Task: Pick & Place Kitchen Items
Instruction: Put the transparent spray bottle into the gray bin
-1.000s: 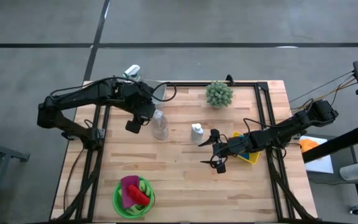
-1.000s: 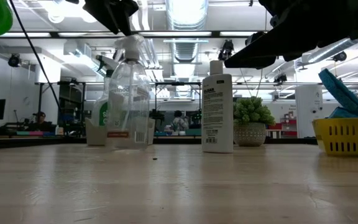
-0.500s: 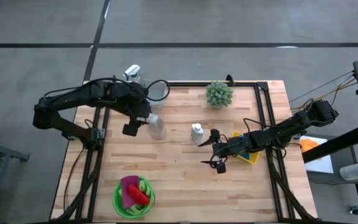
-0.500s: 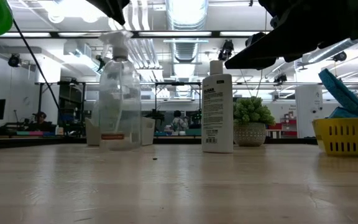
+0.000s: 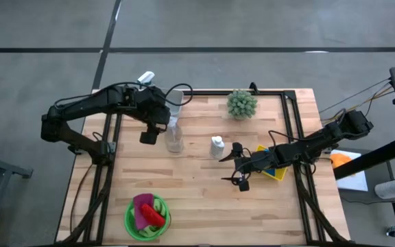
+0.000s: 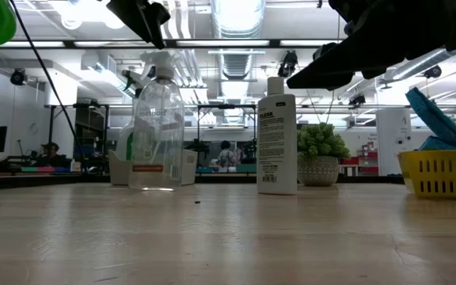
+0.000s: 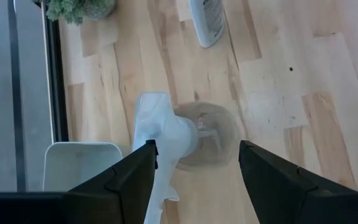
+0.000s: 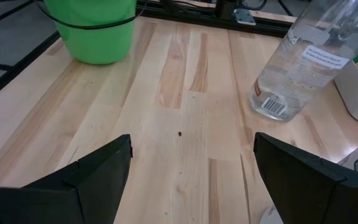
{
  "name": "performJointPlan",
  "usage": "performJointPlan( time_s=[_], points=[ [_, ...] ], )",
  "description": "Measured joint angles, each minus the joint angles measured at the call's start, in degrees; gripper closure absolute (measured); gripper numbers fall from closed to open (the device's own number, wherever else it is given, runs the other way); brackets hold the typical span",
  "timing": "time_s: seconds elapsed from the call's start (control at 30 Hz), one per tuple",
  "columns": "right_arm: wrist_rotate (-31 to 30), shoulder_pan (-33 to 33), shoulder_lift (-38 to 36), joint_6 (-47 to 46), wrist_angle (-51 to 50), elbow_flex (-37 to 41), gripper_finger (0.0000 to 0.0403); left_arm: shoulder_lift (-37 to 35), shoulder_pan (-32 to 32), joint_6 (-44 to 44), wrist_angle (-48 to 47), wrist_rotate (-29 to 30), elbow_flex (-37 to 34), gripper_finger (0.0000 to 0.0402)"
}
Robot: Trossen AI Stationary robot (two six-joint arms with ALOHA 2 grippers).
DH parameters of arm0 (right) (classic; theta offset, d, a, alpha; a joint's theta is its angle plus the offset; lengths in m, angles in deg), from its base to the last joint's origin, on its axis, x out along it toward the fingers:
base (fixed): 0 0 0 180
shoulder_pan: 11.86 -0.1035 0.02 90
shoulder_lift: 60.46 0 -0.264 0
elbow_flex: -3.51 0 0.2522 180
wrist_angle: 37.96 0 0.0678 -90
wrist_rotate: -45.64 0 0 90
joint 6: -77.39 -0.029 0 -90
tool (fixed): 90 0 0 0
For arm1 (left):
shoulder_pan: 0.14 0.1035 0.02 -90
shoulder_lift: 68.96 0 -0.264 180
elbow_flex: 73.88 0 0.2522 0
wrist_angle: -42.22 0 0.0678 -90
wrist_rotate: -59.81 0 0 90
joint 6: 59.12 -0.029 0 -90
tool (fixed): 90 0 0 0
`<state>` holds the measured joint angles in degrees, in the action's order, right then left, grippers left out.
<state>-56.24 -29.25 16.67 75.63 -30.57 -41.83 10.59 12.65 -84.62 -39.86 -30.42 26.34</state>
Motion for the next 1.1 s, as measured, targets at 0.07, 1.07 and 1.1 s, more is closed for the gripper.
performJointPlan(
  time_s=[0.07,1.07,1.1],
  points=[
    [0.01,0.02,0.0,0.01,-0.1,-0.01,0.0069,0.0,-0.02,0.0,-0.04,-0.02,0.0,0.0173],
    [1.18,0.02,0.0,-0.7,-0.44,-0.02,0.0069,1.15,2.62,1.4,-5.77,-2.79,7.27,0.0173],
    [1.22,0.0,-0.01,-0.89,-0.55,-0.02,0.0069,1.54,3.11,0.66,-5.76,-2.78,7.26,0.0173]
  ],
)
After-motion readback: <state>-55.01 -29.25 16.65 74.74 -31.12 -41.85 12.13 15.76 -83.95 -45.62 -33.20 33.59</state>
